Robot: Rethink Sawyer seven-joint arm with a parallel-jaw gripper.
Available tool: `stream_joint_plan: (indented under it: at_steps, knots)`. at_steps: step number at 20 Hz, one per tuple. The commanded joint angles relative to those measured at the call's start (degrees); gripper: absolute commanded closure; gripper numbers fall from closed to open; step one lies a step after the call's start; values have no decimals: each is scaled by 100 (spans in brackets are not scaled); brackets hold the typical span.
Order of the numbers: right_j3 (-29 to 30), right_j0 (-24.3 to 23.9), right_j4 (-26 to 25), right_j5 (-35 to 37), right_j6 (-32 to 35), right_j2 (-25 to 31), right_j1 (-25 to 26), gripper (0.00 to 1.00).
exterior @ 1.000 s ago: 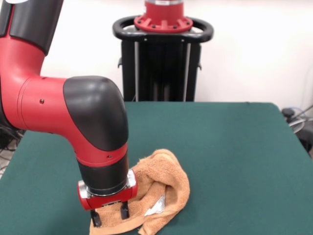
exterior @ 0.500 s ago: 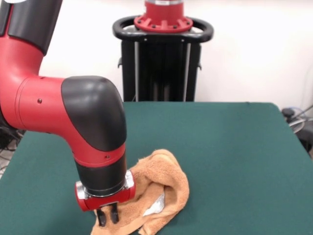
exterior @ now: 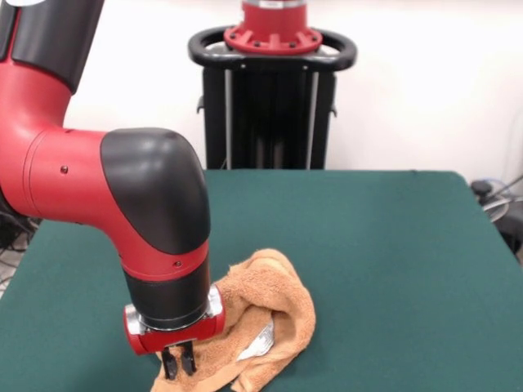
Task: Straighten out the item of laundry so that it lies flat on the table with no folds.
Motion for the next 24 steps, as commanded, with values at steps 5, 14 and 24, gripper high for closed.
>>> stream_joint_plan:
  at_steps: [5, 14, 24]
  knots:
    - [698, 169, -237, -298, 321, 78, -37, 100]
    - [2408, 338, 311, 477, 735, 10, -2241, 100]
    - [2507, 772, 628, 1510, 1106, -243, -3253, 100]
